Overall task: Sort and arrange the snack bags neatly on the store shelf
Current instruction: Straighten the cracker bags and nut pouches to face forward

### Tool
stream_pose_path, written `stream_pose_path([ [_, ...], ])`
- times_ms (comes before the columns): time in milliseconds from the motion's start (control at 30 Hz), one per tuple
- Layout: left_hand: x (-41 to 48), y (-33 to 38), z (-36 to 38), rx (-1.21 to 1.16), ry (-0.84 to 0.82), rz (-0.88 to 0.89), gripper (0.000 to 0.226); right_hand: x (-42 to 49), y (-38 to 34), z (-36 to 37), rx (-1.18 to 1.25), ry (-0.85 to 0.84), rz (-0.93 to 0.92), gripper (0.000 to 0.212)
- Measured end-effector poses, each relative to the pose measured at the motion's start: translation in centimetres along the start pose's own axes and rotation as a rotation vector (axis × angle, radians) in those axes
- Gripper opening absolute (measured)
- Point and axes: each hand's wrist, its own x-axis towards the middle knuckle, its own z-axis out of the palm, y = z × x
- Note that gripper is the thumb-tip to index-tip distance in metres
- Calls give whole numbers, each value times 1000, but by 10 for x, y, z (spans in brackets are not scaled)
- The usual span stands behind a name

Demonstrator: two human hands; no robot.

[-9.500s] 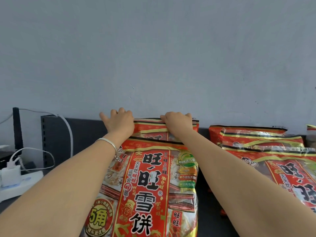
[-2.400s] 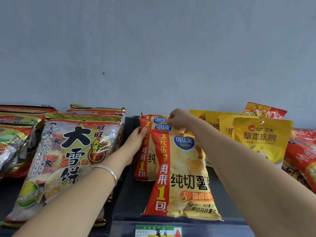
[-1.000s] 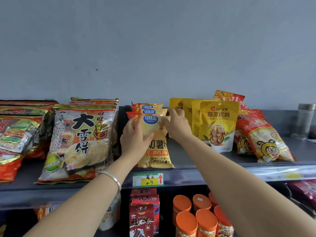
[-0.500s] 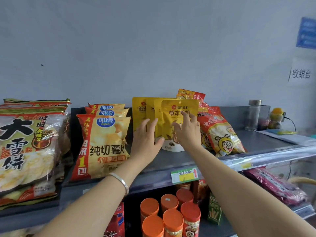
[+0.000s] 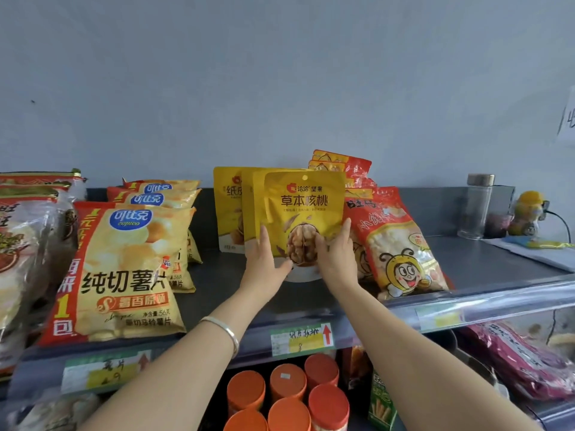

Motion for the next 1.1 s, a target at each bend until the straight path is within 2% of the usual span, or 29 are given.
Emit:
stream_pose_path([
  [100,3,-8,1,-77,-22,-12,90,5,3,2,38,12,47,64],
  [233,1,-12,-4,-93,156,3,68,5,7,1,39,16,43,33],
  [333,-4,-9,-11,-82,272,-33,40,3,5,-1,20,-32,24,31],
  [433,-11,-4,-16,-131,362,-29,27,0,1,-1,2,-41,-28,28],
  [533,-16,-3,-17,-162,424,-13,26,-3,0,-3,2,-12,-75,34],
  [667,-19,-2,-15,-158,407,-8,29,-6,2,-7,39,-11,-46,40],
  [800,-20,-3,-17,-153,408,4,29,-7,1,-8,34,-29,-67,38],
  [933,-19,5,-27,-223,457,121,23,0,-4,-12,151,26,-189,34],
  [1100,10,30,-70,-281,535,194,28,35,-38,-41,206,138,-302,32],
])
